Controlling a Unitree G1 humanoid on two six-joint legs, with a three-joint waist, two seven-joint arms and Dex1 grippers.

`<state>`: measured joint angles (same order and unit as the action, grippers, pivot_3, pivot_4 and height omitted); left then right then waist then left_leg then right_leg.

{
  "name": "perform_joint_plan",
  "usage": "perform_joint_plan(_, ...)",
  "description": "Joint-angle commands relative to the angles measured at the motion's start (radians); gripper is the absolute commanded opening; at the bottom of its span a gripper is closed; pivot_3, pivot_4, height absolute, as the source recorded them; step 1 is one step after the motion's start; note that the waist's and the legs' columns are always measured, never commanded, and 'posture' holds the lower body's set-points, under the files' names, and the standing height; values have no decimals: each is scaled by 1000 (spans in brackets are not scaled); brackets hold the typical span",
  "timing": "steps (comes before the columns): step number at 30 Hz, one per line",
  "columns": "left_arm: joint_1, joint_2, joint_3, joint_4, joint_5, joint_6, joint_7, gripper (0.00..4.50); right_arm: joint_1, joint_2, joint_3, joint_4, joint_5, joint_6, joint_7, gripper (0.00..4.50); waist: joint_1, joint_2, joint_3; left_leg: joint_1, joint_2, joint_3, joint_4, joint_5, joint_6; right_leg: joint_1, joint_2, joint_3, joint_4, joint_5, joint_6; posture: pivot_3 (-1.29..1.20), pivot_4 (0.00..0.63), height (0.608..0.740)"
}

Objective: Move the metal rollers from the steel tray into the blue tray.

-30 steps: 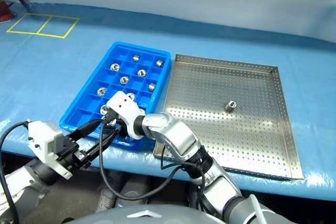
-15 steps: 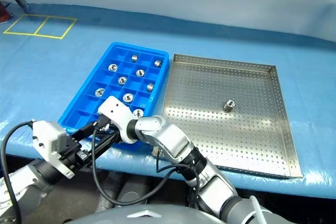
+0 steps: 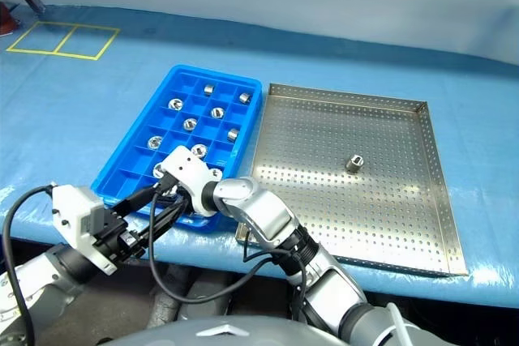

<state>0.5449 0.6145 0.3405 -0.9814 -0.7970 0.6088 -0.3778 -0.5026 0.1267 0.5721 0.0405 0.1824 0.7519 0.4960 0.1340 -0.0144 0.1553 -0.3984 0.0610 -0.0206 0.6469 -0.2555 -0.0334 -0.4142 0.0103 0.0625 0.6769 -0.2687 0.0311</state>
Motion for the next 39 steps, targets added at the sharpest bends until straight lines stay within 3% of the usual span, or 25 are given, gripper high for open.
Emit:
perform_joint_plan(1,-14,11,-8,-2,-7,-4,-15,3130,-5,3,-14,-32,1,-3,4,3598,0,0,0,0,0,0,0,0,0,0,0,0,0,0,0,372,150,740)
perform_joint_plan(8,-63,27,-28,16,-8,4,-30,3130,1,-26,-65,-164,24,-6,9,3598,-6,0,0,0,0,0,0,0,0,0,0,0,0,0,0,335,150,740)
perform_joint_plan(13,-159,39,-70,58,-8,14,-37,3130,26,-57,-199,-341,60,24,-46,3598,-13,0,0,-1,0,-1,0,0,0,0,0,-1,0,1,2,262,150,740)
perform_joint_plan(22,-534,5,-282,297,90,38,-65,3130,204,-271,-385,-613,26,131,-160,3598,-68,1,1,-1,-1,1,1,0,0,0,0,1,-1,6,2,97,150,740)
perform_joint_plan(28,-752,-69,-417,491,188,26,-91,3130,351,-337,-461,-764,-3,193,-253,3598,-130,1,1,-2,-1,1,1,0,0,0,0,3,-1,6,3,-16,150,740)
perform_joint_plan(39,-1147,-277,-661,1028,483,-92,-197,3130,573,-324,-552,-940,-12,258,-362,3598,-197,1,0,-2,-3,1,5,0,0,1,0,4,0,7,6,-145,150,740)
